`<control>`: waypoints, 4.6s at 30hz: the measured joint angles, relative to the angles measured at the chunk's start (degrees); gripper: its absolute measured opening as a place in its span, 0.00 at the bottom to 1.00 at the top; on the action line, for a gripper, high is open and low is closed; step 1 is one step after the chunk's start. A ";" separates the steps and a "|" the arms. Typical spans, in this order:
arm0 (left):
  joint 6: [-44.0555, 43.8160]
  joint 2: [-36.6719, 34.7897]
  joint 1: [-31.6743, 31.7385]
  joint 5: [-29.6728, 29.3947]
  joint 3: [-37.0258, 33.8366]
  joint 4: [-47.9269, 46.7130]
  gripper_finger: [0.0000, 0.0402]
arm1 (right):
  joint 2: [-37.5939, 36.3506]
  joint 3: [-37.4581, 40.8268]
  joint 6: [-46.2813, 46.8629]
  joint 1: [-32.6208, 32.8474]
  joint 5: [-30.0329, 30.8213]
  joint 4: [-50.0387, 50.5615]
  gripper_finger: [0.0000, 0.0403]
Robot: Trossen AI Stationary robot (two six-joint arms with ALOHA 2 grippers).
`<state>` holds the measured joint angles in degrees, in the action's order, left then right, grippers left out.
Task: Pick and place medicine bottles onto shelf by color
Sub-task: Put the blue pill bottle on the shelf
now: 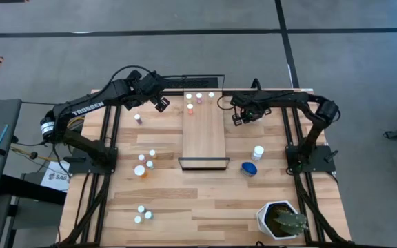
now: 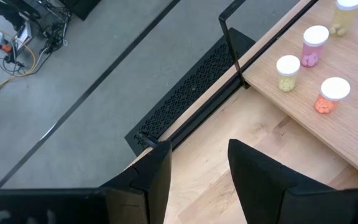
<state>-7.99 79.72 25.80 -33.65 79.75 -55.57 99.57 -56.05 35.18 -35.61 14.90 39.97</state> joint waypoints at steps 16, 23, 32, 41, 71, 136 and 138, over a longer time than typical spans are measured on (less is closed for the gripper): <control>0.80 0.00 0.00 0.25 0.00 0.00 0.37 | -6.08 -5.71 -5.73 6.78 -0.20 13.92 0.33; 6.73 0.04 0.00 11.95 -3.69 8.63 0.37 | -17.97 -8.16 -7.96 10.21 -4.22 18.13 0.33; 15.08 0.11 -2.58 39.23 -7.63 28.61 0.37 | -26.18 -15.14 -12.13 16.23 -15.42 18.07 0.34; 26.25 0.11 -8.72 46.90 -7.87 41.06 0.37 | -23.95 -25.33 -16.08 20.90 -25.50 17.86 0.34; 45.52 1.04 -21.55 38.34 -7.86 48.21 0.62 | -10.44 -43.82 -26.60 24.35 -38.88 20.67 0.34; 19.71 4.72 -8.48 55.75 -7.82 75.85 0.21 | -15.58 -55.76 -60.53 22.22 -16.42 24.23 0.63; 18.85 4.70 -8.17 56.21 -7.82 75.73 0.21 | -15.54 -55.76 -62.36 22.45 -16.31 22.25 0.63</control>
<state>10.86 84.42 17.63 22.56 71.92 20.16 84.03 -111.81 -27.19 -13.17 -1.41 62.22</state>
